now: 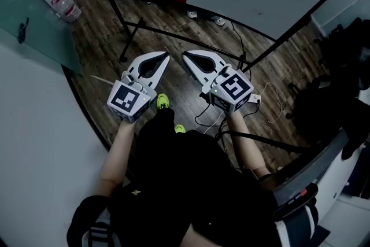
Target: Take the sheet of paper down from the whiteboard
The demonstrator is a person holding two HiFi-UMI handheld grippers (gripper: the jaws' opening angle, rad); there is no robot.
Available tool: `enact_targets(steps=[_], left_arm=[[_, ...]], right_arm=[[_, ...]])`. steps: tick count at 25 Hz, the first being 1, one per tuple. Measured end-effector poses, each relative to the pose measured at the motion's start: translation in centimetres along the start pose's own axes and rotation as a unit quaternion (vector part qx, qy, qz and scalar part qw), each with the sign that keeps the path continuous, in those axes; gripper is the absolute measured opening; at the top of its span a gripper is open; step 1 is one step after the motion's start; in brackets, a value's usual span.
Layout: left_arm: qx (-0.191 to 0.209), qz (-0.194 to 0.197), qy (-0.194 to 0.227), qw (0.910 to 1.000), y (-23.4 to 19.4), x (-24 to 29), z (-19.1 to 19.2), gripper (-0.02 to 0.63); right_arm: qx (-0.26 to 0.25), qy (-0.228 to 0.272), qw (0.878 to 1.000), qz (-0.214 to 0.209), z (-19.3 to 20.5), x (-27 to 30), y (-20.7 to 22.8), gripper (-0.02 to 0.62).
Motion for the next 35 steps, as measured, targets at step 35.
enact_targets(steps=[35], left_arm=[[0.013, 0.027, 0.009, 0.9995, -13.6, 9.0, -2.3, 0.026]], right_arm=[[-0.012, -0.026, 0.999, 0.036, 0.3, 10.6, 11.5, -0.003]])
Point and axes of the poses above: the fingertips, and each gripper's own axes: x forward along the fingers, y to its right, z out of its underside, the point moved 5 cm from there along -x, backward along the fingers, and after that the axes turned 8 degrees about -x, right-handed, at the moved point
